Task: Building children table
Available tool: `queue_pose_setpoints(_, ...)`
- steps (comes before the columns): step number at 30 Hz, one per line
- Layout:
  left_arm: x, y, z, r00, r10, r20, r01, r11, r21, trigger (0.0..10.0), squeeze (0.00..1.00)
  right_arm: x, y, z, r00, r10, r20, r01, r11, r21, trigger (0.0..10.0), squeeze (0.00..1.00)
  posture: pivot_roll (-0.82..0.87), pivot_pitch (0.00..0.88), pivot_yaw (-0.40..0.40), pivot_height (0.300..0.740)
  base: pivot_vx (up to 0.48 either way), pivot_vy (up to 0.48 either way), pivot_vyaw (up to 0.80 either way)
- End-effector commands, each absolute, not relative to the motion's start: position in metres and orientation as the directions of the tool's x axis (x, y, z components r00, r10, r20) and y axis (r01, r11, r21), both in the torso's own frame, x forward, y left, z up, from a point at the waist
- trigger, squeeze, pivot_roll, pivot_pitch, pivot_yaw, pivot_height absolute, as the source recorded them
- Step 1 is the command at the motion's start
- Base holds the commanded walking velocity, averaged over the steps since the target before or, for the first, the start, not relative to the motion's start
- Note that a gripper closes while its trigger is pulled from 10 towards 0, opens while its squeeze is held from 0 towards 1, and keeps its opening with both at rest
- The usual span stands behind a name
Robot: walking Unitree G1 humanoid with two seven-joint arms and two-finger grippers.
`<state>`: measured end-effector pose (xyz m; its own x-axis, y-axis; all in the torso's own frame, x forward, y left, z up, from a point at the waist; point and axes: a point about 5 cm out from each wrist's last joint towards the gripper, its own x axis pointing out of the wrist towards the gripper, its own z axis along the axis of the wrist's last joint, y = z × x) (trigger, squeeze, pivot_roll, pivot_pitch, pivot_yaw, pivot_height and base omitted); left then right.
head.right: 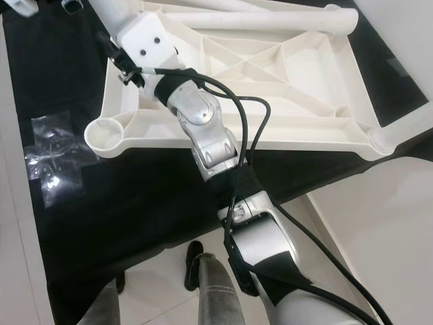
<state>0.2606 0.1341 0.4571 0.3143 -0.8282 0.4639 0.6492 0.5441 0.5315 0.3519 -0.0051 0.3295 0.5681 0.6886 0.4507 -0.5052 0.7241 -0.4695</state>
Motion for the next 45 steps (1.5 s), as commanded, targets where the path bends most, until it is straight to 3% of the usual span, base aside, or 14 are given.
queue_pose_setpoints(1,0.243,0.13,0.47,0.153,-0.859,0.489,0.699,0.444,0.561,0.0,0.0,0.35,0.001,0.325,0.537,0.713,0.45,-0.574,0.7,-0.425,10.0,0.0,0.25,0.249,-0.13,0.74,0.0,0.0,0.0)
queue_pose_setpoints(3,0.243,0.13,0.471,0.125,-0.87,0.477,0.728,0.407,0.552,0.0,0.0,0.35,0.001,0.326,0.523,0.723,0.45,-0.607,0.687,-0.399,10.0,0.0,0.25,0.249,-0.13,0.74,0.0,0.0,0.0)
queue_pose_setpoints(4,0.242,0.13,0.471,0.093,-0.883,0.459,0.75,0.366,0.551,0.0,0.0,0.35,0.001,0.328,0.495,0.742,0.451,-0.642,0.663,-0.385,10.0,1.0,0.25,0.249,-0.13,0.74,0.0,0.0,0.0)
queue_pose_setpoints(12,0.224,0.133,0.464,-0.229,-0.946,0.229,0.848,-0.078,0.524,0.0,0.0,0.332,-0.002,0.345,0.178,0.872,0.456,-0.843,0.374,-0.386,10.0,1.0,0.25,0.242,-0.129,0.74,0.0,0.0,0.0)
queue_pose_setpoints(13,0.22,0.132,0.462,-0.3,-0.937,0.177,0.85,-0.179,0.496,0.0,0.0,0.33,-0.002,0.346,0.119,0.895,0.429,-0.864,0.306,-0.399,10.0,0.04,0.24,0.241,-0.128,0.74,0.0,0.0,0.0)
queue_pose_setpoints(14,0.217,0.131,0.46,-0.365,-0.923,0.122,0.834,-0.267,0.482,0.0,0.0,0.328,-0.002,0.346,0.061,0.918,0.392,-0.875,0.239,-0.422,10.0,0.0,0.24,0.241,-0.128,0.74,0.0,0.0,0.0)
queue_pose_setpoints(20,0.216,0.126,0.456,-0.463,-0.886,-0.021,0.799,-0.428,0.423,0.0,0.0,0.318,0.007,0.323,-0.105,0.984,0.142,-0.857,-0.017,-0.516,10.0,0.0,0.23,0.237,-0.128,0.74,0.0,0.0,0.0)
queue_pose_setpoints(24,0.223,0.121,0.458,-0.495,-0.868,-0.038,0.785,-0.465,0.409,0.0,0.0,0.32,0.014,0.315,-0.091,0.994,0.065,-0.873,-0.048,-0.486,10.0,0.0,0.23,0.239,-0.13,0.74,0.0,0.0,0.0)
queue_pose_setpoints(25,0.229,0.118,0.459,-0.524,-0.85,-0.057,0.77,-0.501,0.396,0.0,0.0,0.322,0.017,0.315,-0.079,0.995,0.058,-0.898,-0.046,-0.437,4.6,0.0,0.23,0.237,-0.126,0.74,0.0,0.0,0.0)
queue_pose_setpoints(26,0.229,0.118,0.459,-0.524,-0.85,-0.057,0.77,-0.501,0.396,0.0,0.0,0.322,0.017,0.315,-0.079,0.995,0.058,-0.898,-0.046,-0.437,4.6,0.0,0.23,0.237,-0.126,0.74,0.0,0.0,0.0)
queue_pose_setpoints(27,0.232,0.118,0.458,-0.537,-0.841,-0.066,0.763,-0.518,0.387,0.0,0.0,0.322,0.019,0.317,-0.078,0.995,0.069,-0.911,-0.043,-0.411,0.5,0.0,0.23,0.237,-0.126,0.74,0.0,0.0,0.0)
queue_pose_setpoints(28,0.235,0.117,0.457,-0.549,-0.833,-0.075,0.757,-0.533,0.377,0.0,0.0,0.322,0.02,0.318,-0.076,0.994,0.073,-0.917,-0.041,-0.396,0.0,0.0,0.23,0.237,-0.126,0.74,0.0,0.0,0.0)
queue_pose_setpoints(43,0.254,0.116,0.465,-0.505,-0.861,-0.052,0.78,-0.481,0.4,0.0,0.0,0.323,0.023,0.317,-0.046,0.998,0.036,-0.932,-0.03,-0.361,0.0,0.0,0.22,0.233,-0.121,0.74,0.0,0.0,0.0)
queue_pose_setpoints(45,0.265,0.119,0.472,-0.446,-0.895,-0.013,0.797,-0.403,0.45,1.1,0.0,0.327,0.023,0.321,-0.002,0.997,0.078,-0.932,0.027,-0.362,0.0,0.0,0.22,0.233,-0.12,0.74,0.0,0.0,0.0)
